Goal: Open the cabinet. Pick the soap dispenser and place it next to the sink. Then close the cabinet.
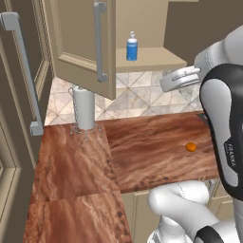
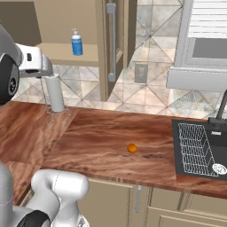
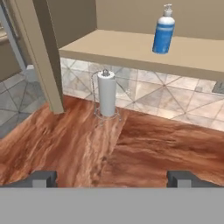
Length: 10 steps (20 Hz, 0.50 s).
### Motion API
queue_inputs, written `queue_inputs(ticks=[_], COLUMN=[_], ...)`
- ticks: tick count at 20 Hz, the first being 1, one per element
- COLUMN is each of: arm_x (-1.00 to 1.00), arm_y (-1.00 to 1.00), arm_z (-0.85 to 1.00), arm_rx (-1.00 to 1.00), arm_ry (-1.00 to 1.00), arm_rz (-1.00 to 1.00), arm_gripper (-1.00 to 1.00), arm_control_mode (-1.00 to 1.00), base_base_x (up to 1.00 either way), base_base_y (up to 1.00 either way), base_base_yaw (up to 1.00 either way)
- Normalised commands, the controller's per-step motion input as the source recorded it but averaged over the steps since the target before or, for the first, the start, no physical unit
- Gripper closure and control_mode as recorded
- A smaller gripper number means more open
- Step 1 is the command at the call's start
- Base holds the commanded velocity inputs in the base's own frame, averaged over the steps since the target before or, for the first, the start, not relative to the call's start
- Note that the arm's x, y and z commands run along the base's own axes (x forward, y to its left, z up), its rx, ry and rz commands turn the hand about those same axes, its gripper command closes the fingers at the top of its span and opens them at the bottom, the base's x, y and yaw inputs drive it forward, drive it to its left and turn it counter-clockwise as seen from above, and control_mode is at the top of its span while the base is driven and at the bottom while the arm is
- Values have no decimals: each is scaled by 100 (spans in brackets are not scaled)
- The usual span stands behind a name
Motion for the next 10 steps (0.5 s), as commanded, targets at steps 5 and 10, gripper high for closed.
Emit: queue_inputs(ticks=[5,10], arm_x=[24,34], arm_y=[-4,0], arm_z=[-16,-4], arm_rx=[0,0], arm_ry=[-9,-9], arm_rz=[0,-3], arm_gripper=[-100,-100], arm_control_mode=[-100,-100], base_base_x=[0,0], base_base_y=[0,0], base_base_yaw=[0,0])
